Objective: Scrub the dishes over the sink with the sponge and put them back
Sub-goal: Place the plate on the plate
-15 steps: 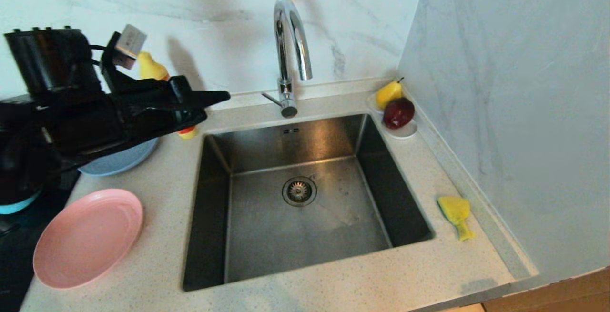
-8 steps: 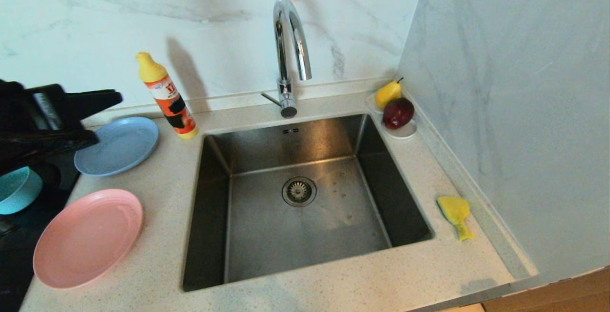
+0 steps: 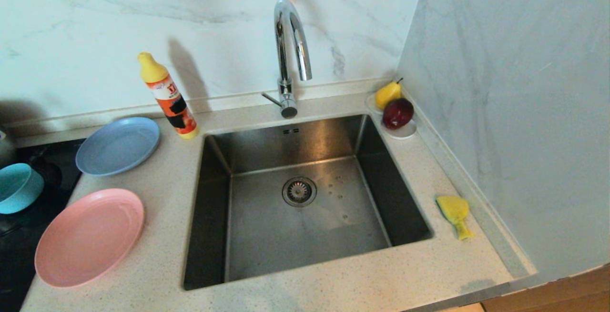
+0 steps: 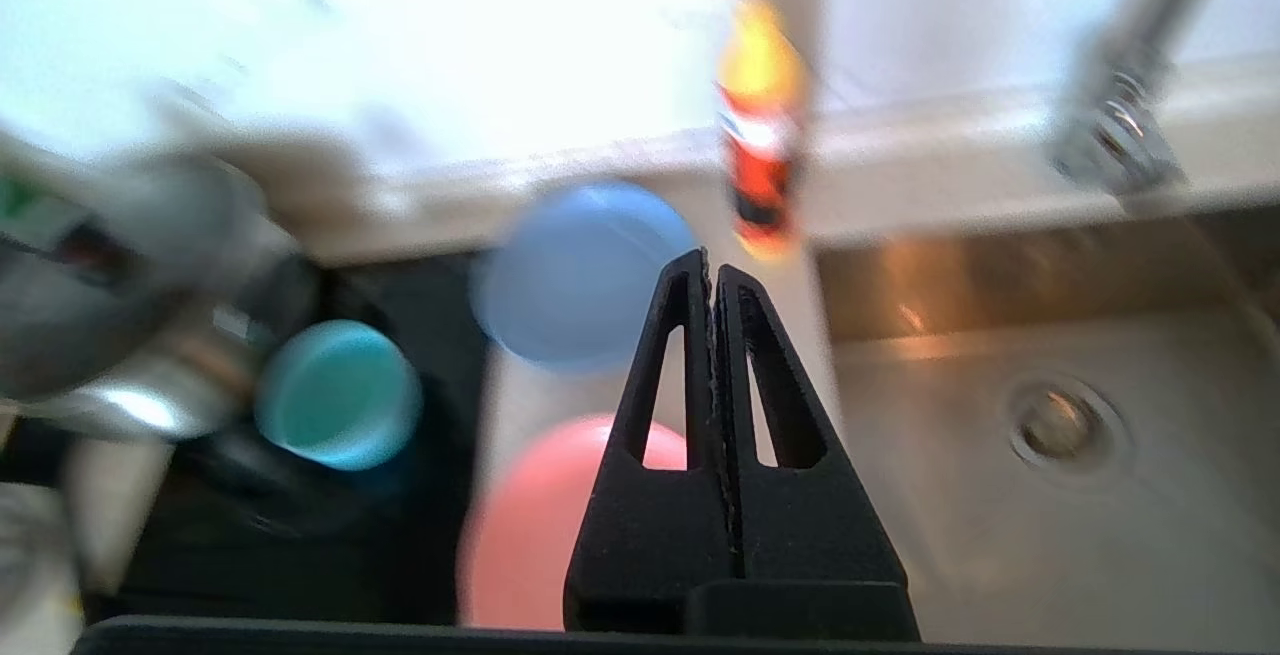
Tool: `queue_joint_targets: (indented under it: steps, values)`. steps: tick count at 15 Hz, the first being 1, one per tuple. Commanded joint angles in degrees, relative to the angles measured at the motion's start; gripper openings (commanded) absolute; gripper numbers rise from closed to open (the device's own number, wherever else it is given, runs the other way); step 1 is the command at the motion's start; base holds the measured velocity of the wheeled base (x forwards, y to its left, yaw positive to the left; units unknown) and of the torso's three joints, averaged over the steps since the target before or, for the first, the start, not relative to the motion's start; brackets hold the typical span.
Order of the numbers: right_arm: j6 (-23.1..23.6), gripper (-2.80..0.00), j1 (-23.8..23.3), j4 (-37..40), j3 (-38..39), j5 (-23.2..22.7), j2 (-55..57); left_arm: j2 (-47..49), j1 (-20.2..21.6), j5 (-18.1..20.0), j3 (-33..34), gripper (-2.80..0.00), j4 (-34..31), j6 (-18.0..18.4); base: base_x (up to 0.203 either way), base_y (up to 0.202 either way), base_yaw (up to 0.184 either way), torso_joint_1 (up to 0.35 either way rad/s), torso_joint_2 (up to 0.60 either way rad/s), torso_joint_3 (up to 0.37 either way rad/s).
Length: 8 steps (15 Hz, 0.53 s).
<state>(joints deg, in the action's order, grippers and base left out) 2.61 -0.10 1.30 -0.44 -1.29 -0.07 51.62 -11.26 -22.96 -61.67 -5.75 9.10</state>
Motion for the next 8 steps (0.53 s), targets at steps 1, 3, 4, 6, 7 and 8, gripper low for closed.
queue_joint_targets:
  steps: [1, 3, 4, 6, 7, 8]
  values:
    - [0.0, -2.8, 0.0, 0.0, 0.0, 0.0, 0.1, 5.5, 0.1, -3.5, -5.6, -2.8, -0.2, 0.7, 0.0, 0.0, 0.0, 0.0, 0.0, 0.0]
    - [0.0, -2.8, 0.0, 0.0, 0.0, 0.0, 0.1, 8.9, 0.7, -6.5, -9.1, -2.8, -0.2, 0.5, 0.0, 0.0, 0.0, 0.0, 0.0, 0.0]
    - [0.0, -2.8, 0.0, 0.0, 0.0, 0.0, 0.1, 10.6, 1.6, -7.5, -10.4, -2.8, -0.2, -0.2, 0.0, 0.0, 0.0, 0.0, 0.0, 0.0]
    - [0.0, -2.8, 0.0, 0.0, 0.0, 0.0, 0.1, 14.8, 6.2, -8.2, -13.2, -2.8, -0.2, -3.5, 0.0, 0.0, 0.0, 0.0, 0.0, 0.0]
    - [0.0, -2.8, 0.0, 0.0, 0.0, 0.0, 0.1, 17.0, 9.0, -8.1, -14.4, -2.8, -0.2, -4.5, 0.0, 0.0, 0.0, 0.0, 0.0, 0.0]
    - [0.0, -2.8, 0.0, 0.0, 0.0, 0.0, 0.1, 19.2, 12.2, -7.8, -15.9, -2.8, -0.2, -5.6, 0.0, 0.0, 0.0, 0.0, 0.0, 0.0]
